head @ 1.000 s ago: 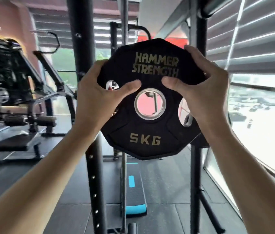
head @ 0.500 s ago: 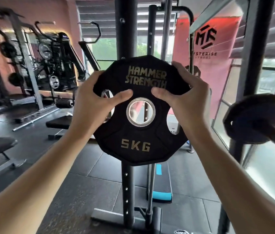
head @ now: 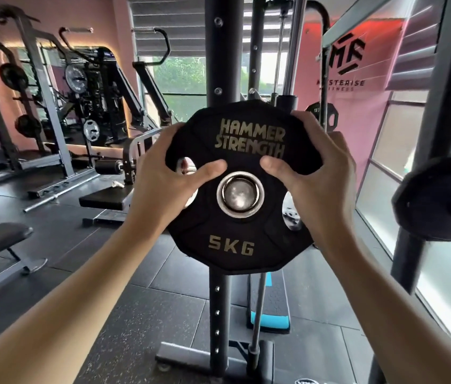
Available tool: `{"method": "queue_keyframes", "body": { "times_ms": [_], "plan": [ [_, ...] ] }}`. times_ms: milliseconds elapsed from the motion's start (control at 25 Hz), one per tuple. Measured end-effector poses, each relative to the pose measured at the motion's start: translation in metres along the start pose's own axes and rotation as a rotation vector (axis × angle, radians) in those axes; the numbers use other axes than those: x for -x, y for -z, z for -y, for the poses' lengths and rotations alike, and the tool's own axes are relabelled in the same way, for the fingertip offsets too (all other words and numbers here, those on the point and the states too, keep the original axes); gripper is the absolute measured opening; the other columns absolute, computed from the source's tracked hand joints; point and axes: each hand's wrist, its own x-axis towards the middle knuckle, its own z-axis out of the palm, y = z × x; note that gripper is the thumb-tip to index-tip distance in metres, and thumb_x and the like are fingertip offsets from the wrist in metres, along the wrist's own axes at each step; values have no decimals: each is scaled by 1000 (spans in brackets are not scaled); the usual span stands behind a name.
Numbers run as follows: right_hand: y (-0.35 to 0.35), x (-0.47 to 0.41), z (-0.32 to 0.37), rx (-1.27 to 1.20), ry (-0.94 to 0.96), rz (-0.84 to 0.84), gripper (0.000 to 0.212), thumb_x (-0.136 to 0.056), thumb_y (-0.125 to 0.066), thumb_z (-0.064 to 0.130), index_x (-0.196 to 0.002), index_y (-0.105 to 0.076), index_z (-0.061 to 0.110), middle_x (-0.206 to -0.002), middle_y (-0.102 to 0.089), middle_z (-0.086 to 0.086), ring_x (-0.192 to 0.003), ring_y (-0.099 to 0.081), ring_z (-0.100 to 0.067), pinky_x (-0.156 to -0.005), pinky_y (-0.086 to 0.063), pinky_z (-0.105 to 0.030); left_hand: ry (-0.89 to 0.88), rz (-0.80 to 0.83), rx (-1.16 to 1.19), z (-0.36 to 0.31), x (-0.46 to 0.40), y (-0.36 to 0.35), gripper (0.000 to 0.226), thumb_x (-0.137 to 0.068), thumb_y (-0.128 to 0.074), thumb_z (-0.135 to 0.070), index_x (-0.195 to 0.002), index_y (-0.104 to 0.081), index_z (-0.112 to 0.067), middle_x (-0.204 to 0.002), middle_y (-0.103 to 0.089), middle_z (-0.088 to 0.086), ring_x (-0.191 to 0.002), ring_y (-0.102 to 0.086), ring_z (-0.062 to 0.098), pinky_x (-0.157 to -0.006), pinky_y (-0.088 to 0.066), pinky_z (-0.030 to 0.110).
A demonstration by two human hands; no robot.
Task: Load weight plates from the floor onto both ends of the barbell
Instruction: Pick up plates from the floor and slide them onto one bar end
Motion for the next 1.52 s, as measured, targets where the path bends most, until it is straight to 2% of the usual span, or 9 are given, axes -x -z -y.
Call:
{"method": "queue_keyframes", "body": {
  "times_ms": [160,280,440,520,600,720,920,1200,1520],
  "plan": [
    [-8,-3,-10,57,66,-3,68,-77,-78,44,-140,-51,43,-110,-48,7,-96,-53,-3,-80,-46,-17,-58,65,-74,21,-15,-4,74,-74,-80,-49,-139,-50,-29,-128,-59,-7,-119,-56,7,-105,-46,35],
    [-22,-17,-28,77,96,43,71,-84,-75,32,-147,-43,36,-124,-46,0,-114,-51,-19,-91,-49,-33,-117,176,-228,28,-34,-14,92,-81,-80,-39,-156,-28,-29,-141,-40,2,-124,-40,6,-107,-33,31],
    [-43,-34,-56,347,150,166,98,-88,-71,13,-160,-5,17,-163,-15,-8,-142,-23,-24,-101,-28,-40,-330,310,-658,43,-55,-42,141,-61,-93,-34,-159,9,-27,-160,-7,14,-147,-15,31,-117,-20,53],
    [-46,-44,-68,398,140,272,120,-80,-81,20,-159,8,15,-166,0,-6,-148,-11,-21,-107,-23,-41,-353,309,-764,56,-67,-55,157,-50,-98,-43,-156,18,-32,-158,-4,14,-146,-15,37,-115,-24,57],
    [-50,-53,-78,427,147,309,142,-62,-94,32,-158,9,16,-163,1,-4,-149,-7,-22,-109,-22,-44,-364,300,-765,68,-81,-67,159,-47,-98,-46,-156,17,-32,-156,-7,15,-143,-18,38,-113,-29,57],
    [-65,-67,-90,483,110,313,154,-48,-100,33,-157,7,14,-162,-2,-8,-149,-12,-28,-111,-32,-56,-363,292,-750,82,-100,-83,158,-47,-98,-47,-158,13,-29,-154,-11,18,-141,-21,38,-112,-32,55],
    [-92,-96,-103,631,55,321,148,-56,-97,18,-157,12,15,-162,0,-8,-146,-20,-32,-103,-42,-64,-321,218,-728,110,-124,-113,154,-47,-98,-46,-159,5,-26,-153,-20,21,-137,-30,40,-108,-38,51],
    [-126,-126,-123,756,33,280,140,-64,-91,2,-157,12,23,-158,8,1,-141,-22,-32,-102,-43,-57,-231,149,-653,143,-142,-145,145,-53,-95,-44,-159,1,-20,-151,-24,26,-134,-35,45,-104,-42,56],
    [-142,-143,-136,819,54,253,136,-64,-89,4,-157,7,27,-160,-1,-3,-140,-26,-34,-100,-45,-59,-190,119,-579,160,-153,-159,142,-52,-94,-43,-160,-5,-16,-150,-26,26,-134,-35,45,-101,-44,60]
  ]
}}
